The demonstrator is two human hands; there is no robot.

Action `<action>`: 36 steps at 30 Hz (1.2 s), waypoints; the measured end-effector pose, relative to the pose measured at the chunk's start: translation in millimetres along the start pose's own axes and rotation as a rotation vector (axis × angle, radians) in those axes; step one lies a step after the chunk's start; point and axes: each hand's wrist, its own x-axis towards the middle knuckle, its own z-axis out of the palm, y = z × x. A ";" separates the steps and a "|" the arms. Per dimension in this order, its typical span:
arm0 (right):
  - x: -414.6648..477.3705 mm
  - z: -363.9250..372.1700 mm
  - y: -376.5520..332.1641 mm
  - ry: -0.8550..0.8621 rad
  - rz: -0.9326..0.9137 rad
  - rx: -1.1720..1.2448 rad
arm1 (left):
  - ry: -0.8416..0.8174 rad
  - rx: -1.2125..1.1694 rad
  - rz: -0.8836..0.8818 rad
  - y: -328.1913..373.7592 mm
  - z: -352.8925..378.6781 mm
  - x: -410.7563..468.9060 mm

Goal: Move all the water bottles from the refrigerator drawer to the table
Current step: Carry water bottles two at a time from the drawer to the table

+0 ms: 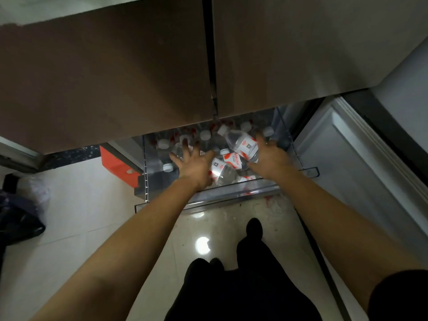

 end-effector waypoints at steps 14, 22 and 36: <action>-41.9 -12.0 -23.2 0.318 -0.172 0.300 | 0.586 -0.985 -0.165 -46.8 -9.1 -71.1; -98.3 -7.9 -60.8 0.329 -0.363 0.646 | 0.739 -1.297 -0.183 -52.6 -29.0 -128.5; -200.1 11.8 -174.1 -0.058 -0.965 0.784 | 1.233 -1.292 -0.498 -71.8 -40.9 -376.9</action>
